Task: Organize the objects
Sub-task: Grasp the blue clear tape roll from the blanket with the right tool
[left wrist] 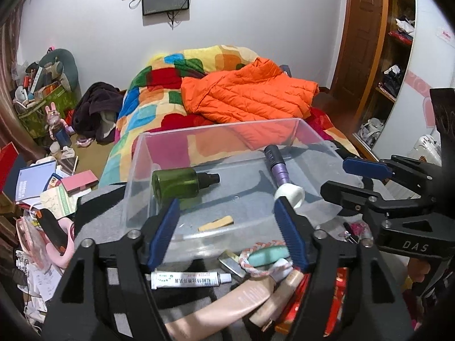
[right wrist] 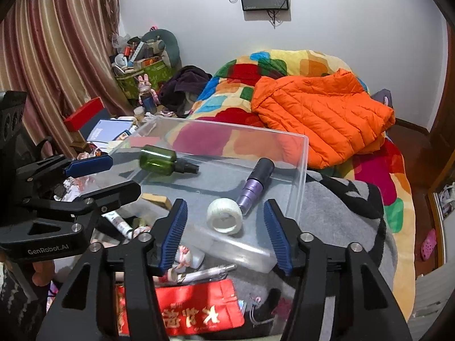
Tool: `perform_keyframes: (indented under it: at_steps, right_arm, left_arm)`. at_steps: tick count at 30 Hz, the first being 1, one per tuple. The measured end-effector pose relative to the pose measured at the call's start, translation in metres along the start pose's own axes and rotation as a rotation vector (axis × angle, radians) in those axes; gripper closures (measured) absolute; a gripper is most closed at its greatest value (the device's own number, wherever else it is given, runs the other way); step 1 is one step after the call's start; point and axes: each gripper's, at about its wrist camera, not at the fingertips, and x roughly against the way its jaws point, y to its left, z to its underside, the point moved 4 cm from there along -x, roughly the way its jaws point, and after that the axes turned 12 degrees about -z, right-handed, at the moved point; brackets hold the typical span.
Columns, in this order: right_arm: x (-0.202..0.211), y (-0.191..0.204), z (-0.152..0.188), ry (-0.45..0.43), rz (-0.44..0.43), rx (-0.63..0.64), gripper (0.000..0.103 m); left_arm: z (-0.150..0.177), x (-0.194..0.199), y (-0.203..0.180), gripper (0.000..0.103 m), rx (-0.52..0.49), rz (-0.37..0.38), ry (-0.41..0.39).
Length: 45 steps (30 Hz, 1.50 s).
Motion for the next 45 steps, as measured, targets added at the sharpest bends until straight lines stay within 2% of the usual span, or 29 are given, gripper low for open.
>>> perform_keyframes:
  at_steps: [5,7,15,22,26,32,35,36,37,40,42,45]
  right_arm:
    - [0.021,0.008,0.007,-0.026,0.004,0.024,0.043]
    - [0.032,0.01,0.014,-0.037,0.003,0.029,0.038]
    - [0.065,0.013,0.053,-0.025,0.032,0.034,0.035]
    - [0.067,0.009,0.103,0.052,-0.016,-0.062,0.035]
    - [0.061,0.01,0.127,0.104,-0.048,-0.098,0.035]
    - [0.056,0.01,0.149,0.138,-0.03,-0.119,0.037]
    - [0.058,0.008,0.152,0.131,-0.004,-0.118,0.053]
    - [0.06,0.007,0.152,0.13,-0.003,-0.121,0.061]
    - [0.06,0.006,0.152,0.128,-0.006,-0.127,0.067]
    - [0.06,0.004,0.149,0.119,-0.011,-0.136,0.068]
    - [0.058,0.003,0.148,0.113,-0.011,-0.138,0.068]
    - [0.054,0.001,0.143,0.107,-0.015,-0.138,0.068]
  left_arm:
    - [0.009,0.018,0.006,0.017,0.002,0.004,-0.016]
    - [0.016,0.024,0.012,0.013,0.004,0.002,-0.016]
    - [0.062,0.026,0.028,0.013,-0.001,-0.013,0.064]
    - [0.099,-0.001,0.026,0.013,-0.065,-0.012,0.169]
    - [0.106,-0.019,0.029,0.013,-0.073,-0.008,0.232]
    - [0.101,-0.027,0.026,0.014,-0.044,0.017,0.23]
    - [0.1,-0.025,0.023,0.03,-0.052,0.005,0.208]
    - [0.1,-0.023,0.023,0.041,-0.048,0.007,0.203]
    - [0.1,-0.021,0.023,0.047,-0.043,0.007,0.198]
    - [0.103,-0.014,0.028,0.086,-0.03,-0.007,0.193]
    - [0.108,-0.007,0.032,0.097,-0.015,-0.013,0.192]
    - [0.118,0.005,0.039,0.099,0.007,-0.009,0.191]
